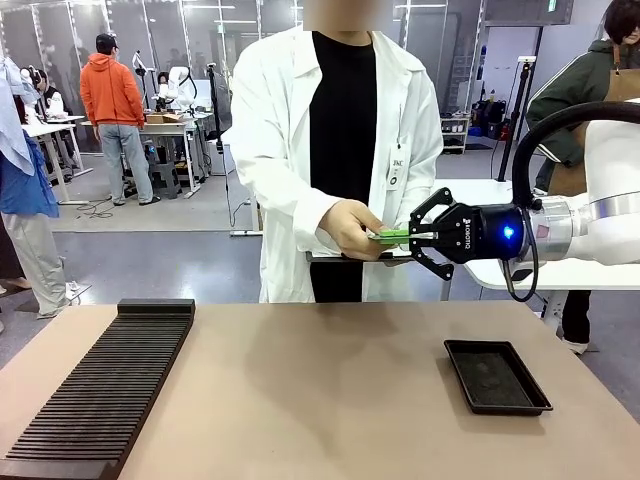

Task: Inspect the PCB.
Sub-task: Place the Blank PCB in the ESD tray.

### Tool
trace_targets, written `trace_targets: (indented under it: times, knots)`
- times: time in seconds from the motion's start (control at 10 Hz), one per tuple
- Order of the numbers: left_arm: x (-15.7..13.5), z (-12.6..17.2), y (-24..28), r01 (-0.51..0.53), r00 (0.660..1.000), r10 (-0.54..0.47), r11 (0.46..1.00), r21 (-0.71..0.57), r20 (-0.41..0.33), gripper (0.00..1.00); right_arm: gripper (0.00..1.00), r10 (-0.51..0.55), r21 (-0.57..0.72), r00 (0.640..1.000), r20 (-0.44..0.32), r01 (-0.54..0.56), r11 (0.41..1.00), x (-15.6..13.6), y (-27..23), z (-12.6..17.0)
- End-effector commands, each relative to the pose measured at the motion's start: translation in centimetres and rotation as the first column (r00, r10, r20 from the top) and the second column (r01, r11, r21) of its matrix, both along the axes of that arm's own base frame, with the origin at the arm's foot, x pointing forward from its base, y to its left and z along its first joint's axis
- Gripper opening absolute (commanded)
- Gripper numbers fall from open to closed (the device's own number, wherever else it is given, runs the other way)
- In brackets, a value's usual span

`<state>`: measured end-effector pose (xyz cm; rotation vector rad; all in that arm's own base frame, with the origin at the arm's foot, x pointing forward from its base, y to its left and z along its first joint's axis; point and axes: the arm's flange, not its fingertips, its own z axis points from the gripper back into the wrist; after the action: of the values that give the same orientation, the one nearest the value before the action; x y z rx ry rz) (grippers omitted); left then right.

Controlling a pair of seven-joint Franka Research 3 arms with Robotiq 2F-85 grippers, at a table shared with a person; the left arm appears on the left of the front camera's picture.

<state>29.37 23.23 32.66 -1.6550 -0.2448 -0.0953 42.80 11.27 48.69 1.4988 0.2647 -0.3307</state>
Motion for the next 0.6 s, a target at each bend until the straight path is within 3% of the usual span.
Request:
trace_targets:
  times: [0.0, 0.5]
  knots:
    - [0.18, 0.42, 0.33, 0.000, 1.000, 0.000, 1.000, 0.009, -0.012, 1.00, 0.00, 0.001, 0.000, 1.000, 0.005, -0.001, 1.000, -0.03, 0.11, 0.21]
    - [0.18, 0.42, 0.33, 0.000, 1.000, 0.000, 1.000, 0.009, -0.012, 1.00, 0.00, 0.001, 0.000, 1.000, 0.005, -0.001, 1.000, -0.03, 0.11, 0.21]
